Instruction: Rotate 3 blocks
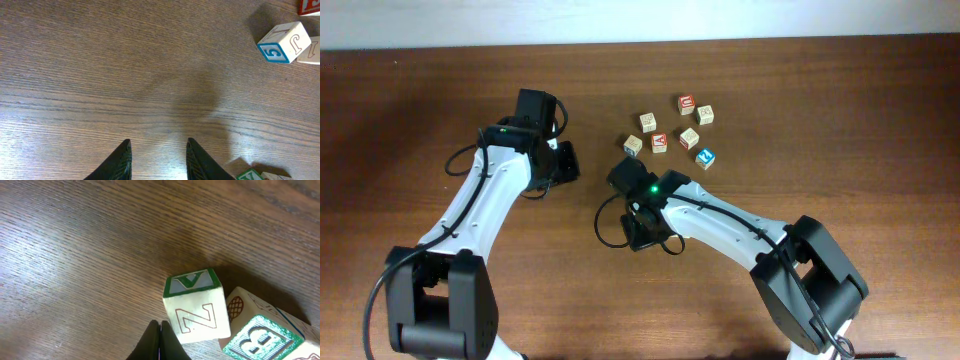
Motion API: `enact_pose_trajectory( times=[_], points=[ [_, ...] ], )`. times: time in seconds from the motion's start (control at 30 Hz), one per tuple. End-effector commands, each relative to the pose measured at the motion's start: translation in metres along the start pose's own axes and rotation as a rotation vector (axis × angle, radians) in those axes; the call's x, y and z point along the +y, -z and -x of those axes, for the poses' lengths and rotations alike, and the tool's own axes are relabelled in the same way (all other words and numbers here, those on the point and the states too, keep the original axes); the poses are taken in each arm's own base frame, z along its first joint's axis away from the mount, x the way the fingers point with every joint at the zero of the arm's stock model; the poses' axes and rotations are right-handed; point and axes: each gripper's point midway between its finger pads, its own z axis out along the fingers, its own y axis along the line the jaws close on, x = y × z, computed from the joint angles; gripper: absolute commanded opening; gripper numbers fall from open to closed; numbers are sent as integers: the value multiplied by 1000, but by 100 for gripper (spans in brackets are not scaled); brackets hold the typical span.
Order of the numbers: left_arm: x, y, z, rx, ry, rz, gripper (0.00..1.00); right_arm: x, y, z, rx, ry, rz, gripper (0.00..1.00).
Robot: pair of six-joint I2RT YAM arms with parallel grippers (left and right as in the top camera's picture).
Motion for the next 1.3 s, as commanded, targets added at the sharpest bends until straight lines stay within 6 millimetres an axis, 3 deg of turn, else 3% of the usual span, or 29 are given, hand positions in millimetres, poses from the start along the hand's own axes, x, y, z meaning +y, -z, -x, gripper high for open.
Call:
enact_pose_trajectory(
  times=[0.0, 0.37, 0.47, 0.57, 0.67, 0.9, 1.27],
  points=[
    [-1, 3, 4, -9, 15, -7, 34, -3, -3, -2, 10, 18, -6, 4],
    [-1, 3, 4, -9, 15, -7, 35, 11, -4, -12, 55, 215, 88, 4],
    [-1, 3, 4, -10, 15, -7, 36, 0, 2, -15, 82, 275, 27, 4],
    [-1, 3, 4, -10, 15, -8, 36, -3, 2, -11, 66, 326, 1, 4],
    [-1, 3, 5, -12, 15, -8, 36, 9, 2, -3, 23, 460, 63, 4],
    [-1, 3, 4, -8, 15, -6, 36, -9, -8, 14, -21, 461, -62, 4],
    [-1, 3, 4, -9, 15, -6, 37, -20, -7, 9, 6, 480, -120, 4]
  ],
)
